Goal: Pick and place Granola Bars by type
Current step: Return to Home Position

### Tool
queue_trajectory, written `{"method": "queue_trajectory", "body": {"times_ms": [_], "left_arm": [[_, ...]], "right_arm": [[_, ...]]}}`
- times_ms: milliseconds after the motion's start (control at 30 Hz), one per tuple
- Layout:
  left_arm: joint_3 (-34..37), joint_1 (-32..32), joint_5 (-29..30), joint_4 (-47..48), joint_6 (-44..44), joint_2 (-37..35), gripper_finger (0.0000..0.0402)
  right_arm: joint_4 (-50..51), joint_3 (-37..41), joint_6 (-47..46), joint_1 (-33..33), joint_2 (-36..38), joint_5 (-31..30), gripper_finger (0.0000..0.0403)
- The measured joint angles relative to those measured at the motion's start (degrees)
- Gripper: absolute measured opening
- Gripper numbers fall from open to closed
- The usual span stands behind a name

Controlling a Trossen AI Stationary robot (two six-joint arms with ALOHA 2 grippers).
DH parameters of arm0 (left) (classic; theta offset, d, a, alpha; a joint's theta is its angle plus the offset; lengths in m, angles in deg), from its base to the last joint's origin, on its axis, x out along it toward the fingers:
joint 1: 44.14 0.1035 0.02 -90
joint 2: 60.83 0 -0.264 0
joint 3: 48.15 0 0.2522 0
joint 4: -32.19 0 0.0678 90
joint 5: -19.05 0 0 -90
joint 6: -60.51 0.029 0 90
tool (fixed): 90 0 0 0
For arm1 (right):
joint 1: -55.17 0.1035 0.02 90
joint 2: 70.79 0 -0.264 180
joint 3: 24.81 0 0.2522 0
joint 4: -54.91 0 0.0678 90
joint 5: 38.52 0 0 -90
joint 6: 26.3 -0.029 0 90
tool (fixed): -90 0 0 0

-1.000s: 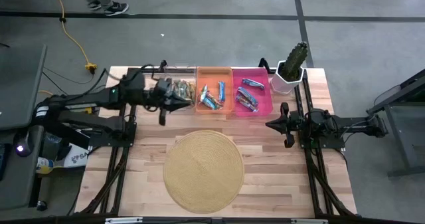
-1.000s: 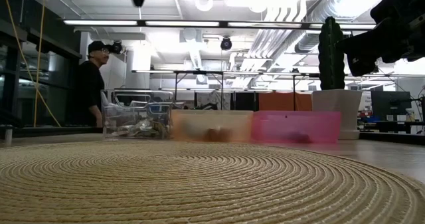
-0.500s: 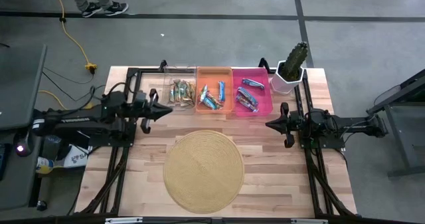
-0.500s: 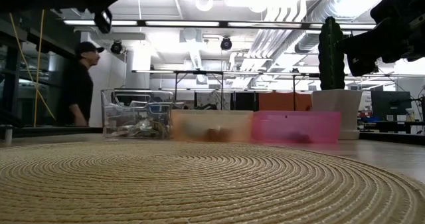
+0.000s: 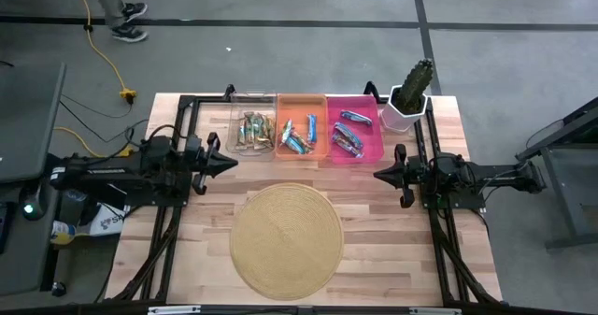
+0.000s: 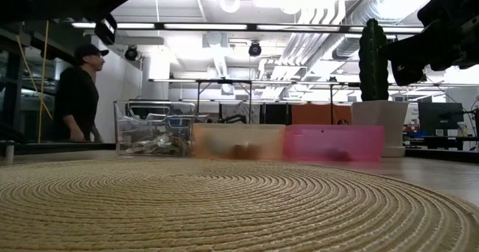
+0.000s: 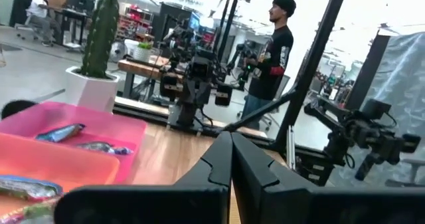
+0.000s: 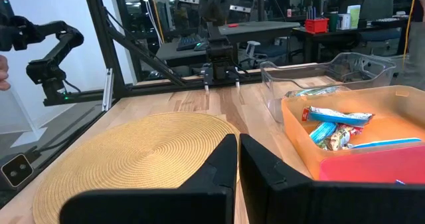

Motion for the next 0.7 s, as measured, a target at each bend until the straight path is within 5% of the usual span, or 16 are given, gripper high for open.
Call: {"method": "queue_trajectory", "body": {"times_ms": [367, 700], "left_arm": [[1.59, -12.50, 16.03, -0.08, 7.73, -0.09, 0.0000], [5.70, -14.41, 15.02, -3.77, 10.53, -0.13, 0.0000]], "right_arm": [[0.00, 0.00, 0.02, 0.01, 0.00, 0.01, 0.0000], [0.00, 0.00, 0.00, -0.01, 0.00, -0.01, 0.0000]]}}
